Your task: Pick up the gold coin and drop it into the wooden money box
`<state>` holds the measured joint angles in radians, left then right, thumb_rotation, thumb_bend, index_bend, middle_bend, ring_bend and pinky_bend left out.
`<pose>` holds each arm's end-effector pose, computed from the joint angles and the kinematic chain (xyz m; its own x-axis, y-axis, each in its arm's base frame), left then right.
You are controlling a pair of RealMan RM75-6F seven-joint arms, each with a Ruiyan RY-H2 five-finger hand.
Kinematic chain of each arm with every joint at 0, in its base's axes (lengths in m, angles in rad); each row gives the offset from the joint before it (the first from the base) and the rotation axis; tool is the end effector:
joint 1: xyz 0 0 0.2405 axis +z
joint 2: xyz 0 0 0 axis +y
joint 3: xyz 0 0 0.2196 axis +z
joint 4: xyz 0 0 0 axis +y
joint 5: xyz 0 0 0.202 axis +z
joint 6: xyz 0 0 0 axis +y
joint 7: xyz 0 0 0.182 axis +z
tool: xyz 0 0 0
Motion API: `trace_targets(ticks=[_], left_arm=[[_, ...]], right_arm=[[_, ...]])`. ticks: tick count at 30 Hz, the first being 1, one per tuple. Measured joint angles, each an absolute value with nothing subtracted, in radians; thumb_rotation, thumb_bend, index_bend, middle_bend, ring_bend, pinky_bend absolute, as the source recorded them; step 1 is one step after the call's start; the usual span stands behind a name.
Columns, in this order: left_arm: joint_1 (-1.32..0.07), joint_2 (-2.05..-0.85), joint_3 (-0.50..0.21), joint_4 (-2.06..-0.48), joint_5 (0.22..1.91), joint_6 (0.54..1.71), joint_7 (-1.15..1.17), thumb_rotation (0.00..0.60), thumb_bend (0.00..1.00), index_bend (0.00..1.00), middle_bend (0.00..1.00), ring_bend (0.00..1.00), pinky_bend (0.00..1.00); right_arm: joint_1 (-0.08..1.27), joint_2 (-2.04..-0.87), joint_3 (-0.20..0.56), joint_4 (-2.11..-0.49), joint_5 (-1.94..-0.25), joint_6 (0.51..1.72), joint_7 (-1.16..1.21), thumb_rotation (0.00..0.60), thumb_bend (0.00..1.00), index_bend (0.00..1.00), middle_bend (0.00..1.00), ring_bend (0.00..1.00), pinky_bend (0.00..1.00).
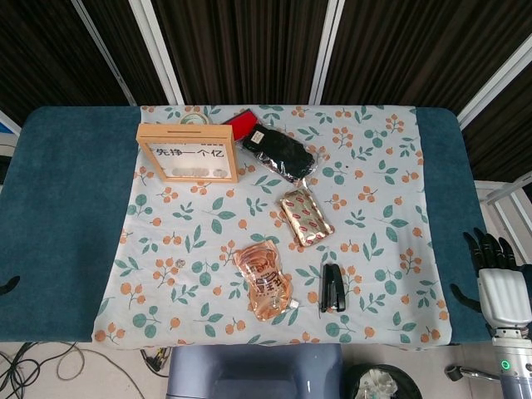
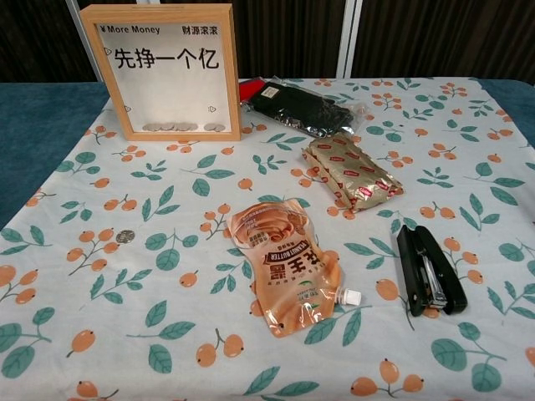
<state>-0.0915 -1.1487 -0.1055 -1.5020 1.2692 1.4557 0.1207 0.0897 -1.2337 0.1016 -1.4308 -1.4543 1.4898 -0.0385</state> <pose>-0.3256 0.2254 0.1769 0.5419 -0.0087 0.8404 0.8198 0.2256 -0.5263 -0.2998 -0.2285 0.1486 0.4808 0.0586 0.8749 -0.8766 0.0521 0.4783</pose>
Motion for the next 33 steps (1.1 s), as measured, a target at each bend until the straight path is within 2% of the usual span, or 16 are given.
trace_targets(ticks=[8, 17, 24, 33], left_arm=[[-0.148, -1.130, -0.108, -1.516, 1.282, 1.348, 0.100, 0.600, 0.09, 0.23, 0.00, 0.00, 0.00], [-0.341, -1.126, -0.154, -1.578, 1.225, 1.076, 0.185, 0.600, 0.06, 0.22, 0.00, 0.00, 0.00], [-0.494, -1.234, -0.189, -1.592, 1.092, 0.946, 0.348, 0.600, 0.06, 0.28, 0.00, 0.00, 0.00], [-0.584, -1.374, -0.177, -1.550, 0.984, 0.913, 0.483, 0.600, 0.05, 0.31, 0.00, 0.00, 0.00]], right_arm=[[0.086, -1.228, 0.107, -1.441, -1.448, 1.496, -0.039, 0.600, 0.30, 0.00, 0.00, 0.00, 0.00], [0.089, -1.226, 0.102, -1.437, -1.448, 1.484, -0.057, 0.600, 0.30, 0.00, 0.00, 0.00, 0.00], [0.088, -1.226, 0.107, -1.435, -1.445, 1.489, -0.054, 0.600, 0.30, 0.00, 0.00, 0.00, 0.00], [0.086, -1.226, 0.117, -1.429, -1.437, 1.500, -0.048, 0.600, 0.30, 0.00, 0.00, 0.00, 0.00]])
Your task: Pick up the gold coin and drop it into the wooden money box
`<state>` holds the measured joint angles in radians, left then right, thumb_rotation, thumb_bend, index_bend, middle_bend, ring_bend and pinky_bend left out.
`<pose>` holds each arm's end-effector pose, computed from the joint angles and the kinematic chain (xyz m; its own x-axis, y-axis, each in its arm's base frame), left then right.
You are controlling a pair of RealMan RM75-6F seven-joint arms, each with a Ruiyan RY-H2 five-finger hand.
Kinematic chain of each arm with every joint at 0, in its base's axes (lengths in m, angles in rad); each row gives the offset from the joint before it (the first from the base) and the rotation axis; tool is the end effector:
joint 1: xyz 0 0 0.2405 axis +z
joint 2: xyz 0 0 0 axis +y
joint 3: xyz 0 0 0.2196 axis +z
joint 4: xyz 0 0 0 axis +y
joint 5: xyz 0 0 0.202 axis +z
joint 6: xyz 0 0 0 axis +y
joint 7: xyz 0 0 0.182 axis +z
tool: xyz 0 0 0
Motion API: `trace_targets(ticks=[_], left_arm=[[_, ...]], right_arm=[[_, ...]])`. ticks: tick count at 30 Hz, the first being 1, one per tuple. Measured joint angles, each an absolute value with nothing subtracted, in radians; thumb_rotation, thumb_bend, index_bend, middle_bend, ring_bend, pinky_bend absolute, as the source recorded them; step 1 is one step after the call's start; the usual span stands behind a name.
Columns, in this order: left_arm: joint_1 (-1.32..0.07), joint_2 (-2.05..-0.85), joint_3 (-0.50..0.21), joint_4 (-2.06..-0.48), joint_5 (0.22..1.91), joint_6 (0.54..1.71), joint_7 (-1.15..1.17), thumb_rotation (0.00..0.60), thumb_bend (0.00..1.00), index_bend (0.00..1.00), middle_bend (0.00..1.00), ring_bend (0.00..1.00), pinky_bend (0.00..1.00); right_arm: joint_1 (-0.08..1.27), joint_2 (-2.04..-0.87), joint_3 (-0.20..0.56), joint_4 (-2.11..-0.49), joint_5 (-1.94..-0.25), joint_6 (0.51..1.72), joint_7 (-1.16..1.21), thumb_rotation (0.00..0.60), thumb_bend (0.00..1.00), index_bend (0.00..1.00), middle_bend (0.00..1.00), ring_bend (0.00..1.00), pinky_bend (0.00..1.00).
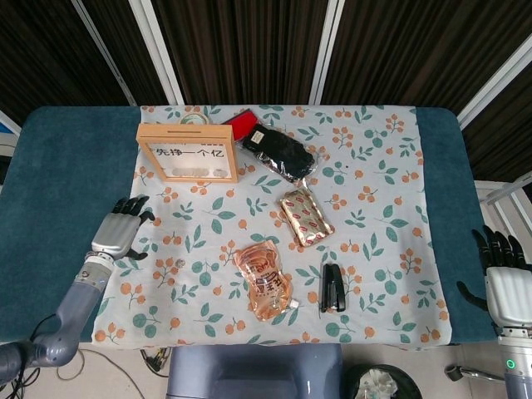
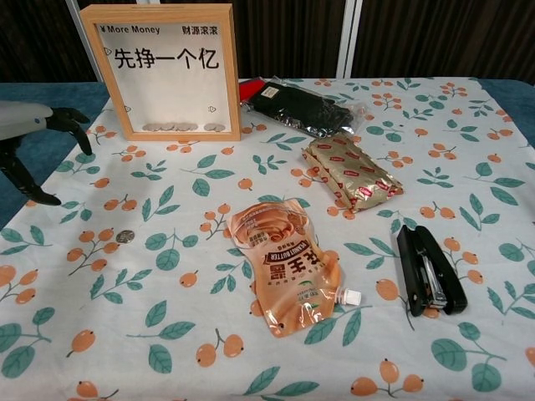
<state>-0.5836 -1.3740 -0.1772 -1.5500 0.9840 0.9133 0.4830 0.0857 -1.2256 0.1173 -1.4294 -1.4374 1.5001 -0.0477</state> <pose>-0.2016 0.3404 0.0203 0.5318 0.3361 0.7773 0.8463 -0.1776 -0.5022 -0.3023 -0.2299 0.1574 0.4950 0.0817 0.8651 -0.8685 0.0764 0.4897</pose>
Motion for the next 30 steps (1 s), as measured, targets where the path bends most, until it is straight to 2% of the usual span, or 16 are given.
trace_targets(ticks=[11, 30], left_arm=[[-0.646, -1.467, -0.155, -1.523, 0.916, 0.933, 0.577, 0.600, 0.04, 0.32, 0.00, 0.00, 0.00], [-0.701, -1.514, -0.113, -1.539, 0.859, 0.934, 0.640, 0.600, 0.04, 0.33, 0.00, 0.00, 0.00]], right_arm=[[0.085, -1.228, 0.126, -1.428, -1.422, 1.500, -0.057, 0.600, 0.30, 0.00, 0.00, 0.00, 0.00], [0.083, -1.227, 0.130, -1.426, -1.415, 1.501, -0.055, 0.600, 0.30, 0.00, 0.00, 0.00, 0.00]])
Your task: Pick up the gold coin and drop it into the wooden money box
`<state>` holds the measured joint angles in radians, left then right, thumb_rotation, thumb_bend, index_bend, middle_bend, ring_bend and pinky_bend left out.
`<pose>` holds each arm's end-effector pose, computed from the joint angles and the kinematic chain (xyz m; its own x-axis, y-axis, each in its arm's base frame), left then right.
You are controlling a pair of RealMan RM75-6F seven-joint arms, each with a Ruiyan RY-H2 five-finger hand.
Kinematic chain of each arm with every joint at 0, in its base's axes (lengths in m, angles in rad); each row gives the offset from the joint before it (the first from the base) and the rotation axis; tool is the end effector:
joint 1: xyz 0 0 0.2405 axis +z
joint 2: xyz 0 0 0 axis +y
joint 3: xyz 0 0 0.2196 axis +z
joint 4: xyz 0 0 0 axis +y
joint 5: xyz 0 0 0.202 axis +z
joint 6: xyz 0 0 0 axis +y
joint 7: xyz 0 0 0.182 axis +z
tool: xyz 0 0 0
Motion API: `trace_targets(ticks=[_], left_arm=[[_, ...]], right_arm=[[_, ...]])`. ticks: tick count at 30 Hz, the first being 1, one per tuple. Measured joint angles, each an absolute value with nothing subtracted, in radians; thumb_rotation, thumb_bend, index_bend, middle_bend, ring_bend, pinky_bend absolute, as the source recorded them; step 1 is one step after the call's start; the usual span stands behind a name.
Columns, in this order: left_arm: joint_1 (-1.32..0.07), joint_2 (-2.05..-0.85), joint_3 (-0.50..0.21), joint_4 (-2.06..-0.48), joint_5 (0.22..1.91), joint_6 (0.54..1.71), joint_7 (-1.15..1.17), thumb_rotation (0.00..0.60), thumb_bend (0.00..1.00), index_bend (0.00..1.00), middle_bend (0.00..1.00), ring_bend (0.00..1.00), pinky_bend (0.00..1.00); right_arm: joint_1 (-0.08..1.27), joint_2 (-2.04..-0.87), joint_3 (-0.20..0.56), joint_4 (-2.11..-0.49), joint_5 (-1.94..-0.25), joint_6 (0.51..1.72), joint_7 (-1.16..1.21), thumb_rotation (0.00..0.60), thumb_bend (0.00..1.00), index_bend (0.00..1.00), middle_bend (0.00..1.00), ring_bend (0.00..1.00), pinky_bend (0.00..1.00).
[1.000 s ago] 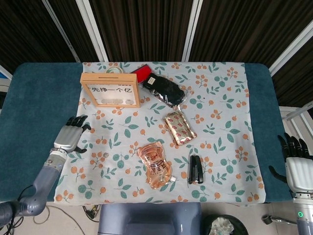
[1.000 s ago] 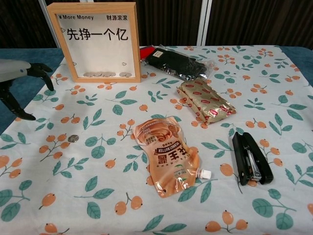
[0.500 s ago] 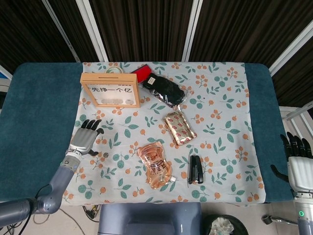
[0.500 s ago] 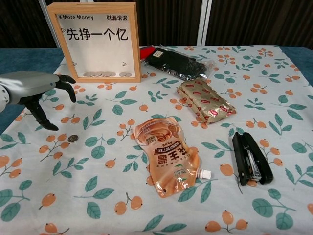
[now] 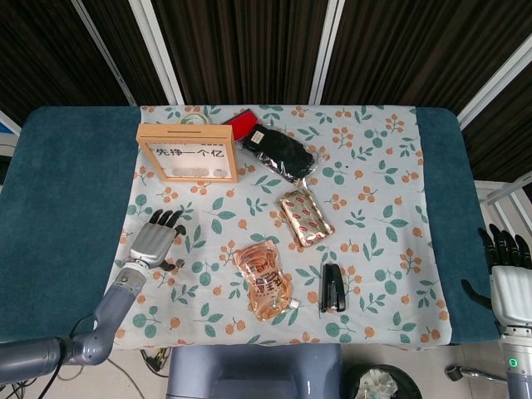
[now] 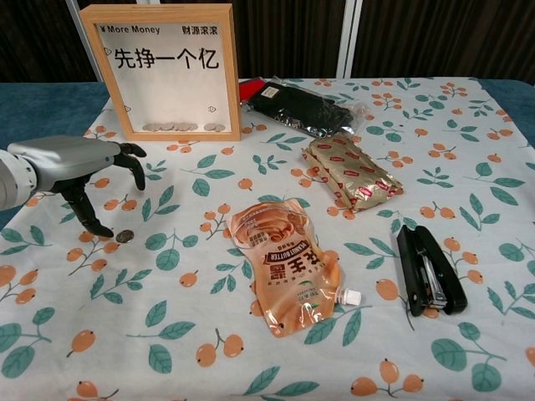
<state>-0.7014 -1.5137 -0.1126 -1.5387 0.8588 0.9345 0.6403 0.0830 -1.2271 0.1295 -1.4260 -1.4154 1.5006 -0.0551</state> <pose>-0.1674 0.3307 -0.0330 0.5898 0.3846 0.7101 0.8075 -0.2756 -0.5215 -0.3059 -0.2309 0.1615 0.5007 0.0912 0.8608 -0.8645 0.1036 0.4919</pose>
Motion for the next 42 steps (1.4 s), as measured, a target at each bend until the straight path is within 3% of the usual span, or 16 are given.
trace_targets(ticks=[42], left_arm=[[-0.758, -1.563, -0.076, -1.498, 0.821, 0.936, 0.645, 0.600, 0.05, 0.39, 0.00, 0.00, 0.00]], right_arm=[[0.077, -1.214, 0.134, -1.430, -1.412, 1.506, -0.050, 0.600, 0.30, 0.00, 0.00, 0.00, 0.00]])
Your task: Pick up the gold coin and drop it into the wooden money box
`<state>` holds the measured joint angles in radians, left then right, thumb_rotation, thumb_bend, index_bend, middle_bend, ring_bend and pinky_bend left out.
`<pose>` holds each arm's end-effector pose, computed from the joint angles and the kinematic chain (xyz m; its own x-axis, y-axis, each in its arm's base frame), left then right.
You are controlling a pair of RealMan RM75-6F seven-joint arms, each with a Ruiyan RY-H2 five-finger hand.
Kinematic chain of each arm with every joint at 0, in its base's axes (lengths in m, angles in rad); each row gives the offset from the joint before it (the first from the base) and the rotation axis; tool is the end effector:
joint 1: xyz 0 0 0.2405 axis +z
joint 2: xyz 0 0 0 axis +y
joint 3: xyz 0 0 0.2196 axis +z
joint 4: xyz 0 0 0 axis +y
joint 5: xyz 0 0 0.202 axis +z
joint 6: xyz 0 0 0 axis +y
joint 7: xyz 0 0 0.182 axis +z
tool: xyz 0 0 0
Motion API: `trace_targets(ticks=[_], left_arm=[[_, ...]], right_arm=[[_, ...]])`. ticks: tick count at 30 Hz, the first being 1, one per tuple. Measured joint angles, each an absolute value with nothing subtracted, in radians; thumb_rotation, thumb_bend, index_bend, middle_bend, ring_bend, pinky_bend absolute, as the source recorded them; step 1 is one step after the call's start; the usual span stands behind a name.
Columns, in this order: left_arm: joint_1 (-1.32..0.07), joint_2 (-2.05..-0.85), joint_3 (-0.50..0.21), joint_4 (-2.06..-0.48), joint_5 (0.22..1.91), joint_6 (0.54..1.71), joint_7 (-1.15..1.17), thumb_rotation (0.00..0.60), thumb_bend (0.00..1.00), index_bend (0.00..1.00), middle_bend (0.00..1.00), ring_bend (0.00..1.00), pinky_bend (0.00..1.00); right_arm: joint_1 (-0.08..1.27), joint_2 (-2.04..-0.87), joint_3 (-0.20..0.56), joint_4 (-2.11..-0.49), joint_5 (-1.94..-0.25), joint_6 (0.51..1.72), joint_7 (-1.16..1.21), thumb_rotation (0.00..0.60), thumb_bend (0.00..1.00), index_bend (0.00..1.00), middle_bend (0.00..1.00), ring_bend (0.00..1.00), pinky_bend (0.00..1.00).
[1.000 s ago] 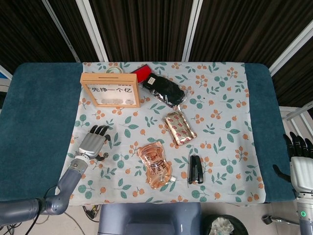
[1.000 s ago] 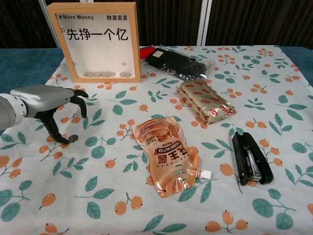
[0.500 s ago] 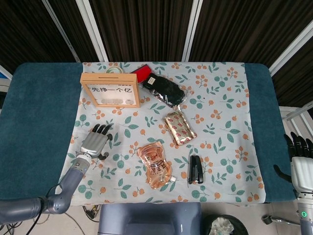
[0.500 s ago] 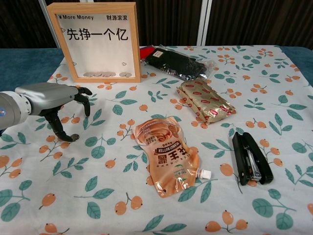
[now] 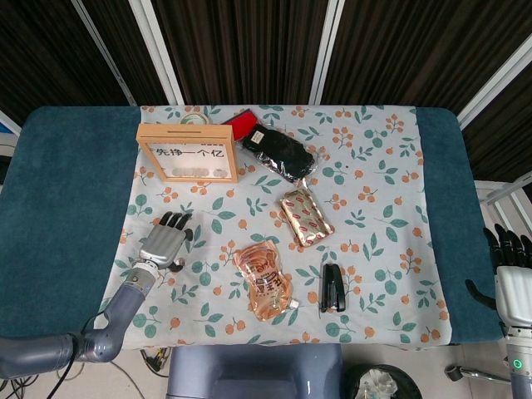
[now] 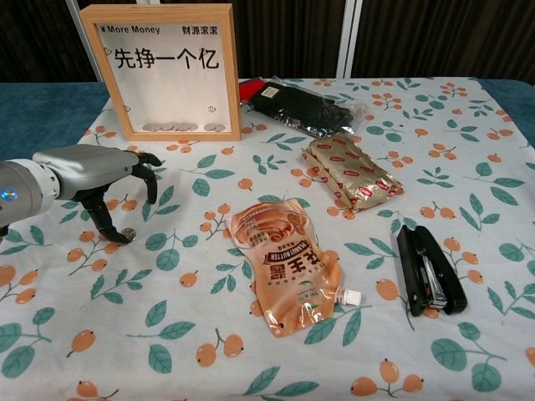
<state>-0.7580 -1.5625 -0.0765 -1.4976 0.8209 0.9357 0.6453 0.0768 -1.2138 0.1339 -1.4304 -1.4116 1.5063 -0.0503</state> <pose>-0.1607 0.3311 -0.0494 0.6086 0.3963 0.6875 0.7935 -0.3049 -0.5267 -0.3073 -0.2297 0.1673 0.5044 0.0991 0.8578 -0.8622 0.1130 0.4939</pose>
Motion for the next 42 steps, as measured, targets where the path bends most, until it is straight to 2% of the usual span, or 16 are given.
trace_targets(ticks=[11, 21, 31, 39, 42], left_arm=[[-0.765, -1.562, -0.056, -1.501, 0.829, 0.931, 0.652, 0.600, 0.12, 0.46, 0.00, 0.00, 0.00], [-0.769, -1.561, -0.035, -1.511, 0.833, 0.940, 0.677, 0.600, 0.37, 0.59, 0.03, 0.00, 0.00], [-0.775, -1.563, -0.023, -1.520, 0.811, 0.963, 0.720, 0.600, 0.40, 0.63, 0.04, 0.00, 0.00], [-0.777, -1.552, -0.035, -1.534, 0.794, 0.972, 0.717, 0.600, 0.54, 0.67, 0.06, 0.00, 0.00], [-0.784, -1.533, -0.049, -1.556, 0.780, 0.967, 0.713, 0.600, 0.55, 0.67, 0.06, 0.00, 0.00]], right_arm=[[0.075, -1.210, 0.135, -1.436, -1.413, 1.510, -0.044, 0.600, 0.30, 0.00, 0.00, 0.00, 0.00], [0.074, -1.209, 0.139, -1.440, -1.410, 1.512, -0.034, 0.600, 0.30, 0.00, 0.00, 0.00, 0.00], [0.073, -1.208, 0.141, -1.443, -1.407, 1.512, -0.031, 0.600, 0.30, 0.00, 0.00, 0.00, 0.00], [0.074, -1.211, 0.143, -1.443, -1.403, 1.512, -0.031, 0.600, 0.30, 0.00, 0.00, 0.00, 0.00], [0.074, -1.211, 0.144, -1.442, -1.400, 1.510, -0.031, 0.600, 0.30, 0.00, 0.00, 0.00, 0.00]])
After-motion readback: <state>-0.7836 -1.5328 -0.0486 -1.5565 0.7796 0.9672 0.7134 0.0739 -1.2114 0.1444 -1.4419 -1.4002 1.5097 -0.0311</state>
